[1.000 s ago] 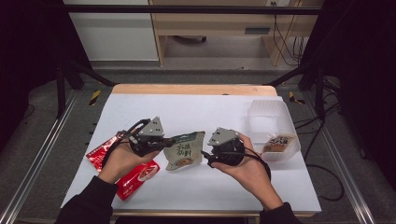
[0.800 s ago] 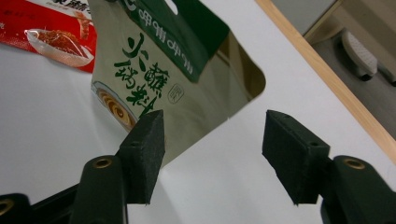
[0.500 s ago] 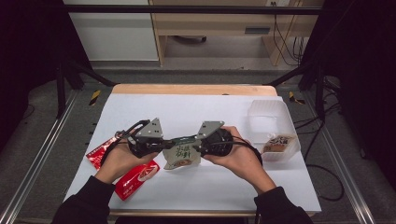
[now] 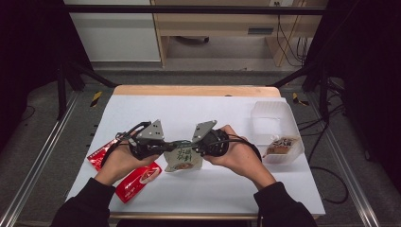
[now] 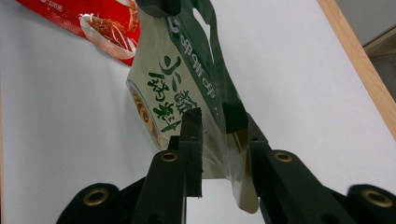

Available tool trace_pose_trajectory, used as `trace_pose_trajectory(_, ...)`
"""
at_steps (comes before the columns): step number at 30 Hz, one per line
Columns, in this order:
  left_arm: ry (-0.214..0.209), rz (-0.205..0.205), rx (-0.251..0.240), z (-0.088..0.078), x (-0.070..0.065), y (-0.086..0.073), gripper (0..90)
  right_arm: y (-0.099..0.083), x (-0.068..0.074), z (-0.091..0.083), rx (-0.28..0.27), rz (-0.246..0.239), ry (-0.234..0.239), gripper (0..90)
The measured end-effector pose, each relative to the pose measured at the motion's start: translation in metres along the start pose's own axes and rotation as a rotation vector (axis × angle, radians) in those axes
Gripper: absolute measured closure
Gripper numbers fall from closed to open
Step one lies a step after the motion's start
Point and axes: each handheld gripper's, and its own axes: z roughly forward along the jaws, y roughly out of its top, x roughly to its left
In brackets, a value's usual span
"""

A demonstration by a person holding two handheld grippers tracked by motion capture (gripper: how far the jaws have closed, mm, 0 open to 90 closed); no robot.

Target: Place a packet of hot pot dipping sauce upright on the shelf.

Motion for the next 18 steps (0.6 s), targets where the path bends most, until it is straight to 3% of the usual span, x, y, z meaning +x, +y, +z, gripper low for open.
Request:
trace_pose_trajectory(14, -0.007, 0.004, 0.005, 0.0006, 0.0000, -0.0005, 89.9, 0.0047, 0.0017, 0.0009, 0.026, -0.021, 0.019, 83.0)
trace_pose_trajectory(18, -0.008, 0.004, 0.005, 0.0016, -0.0003, -0.0008, 89.9, 0.0084, 0.0038, 0.0035, 0.060, -0.054, 0.030, 83.9)
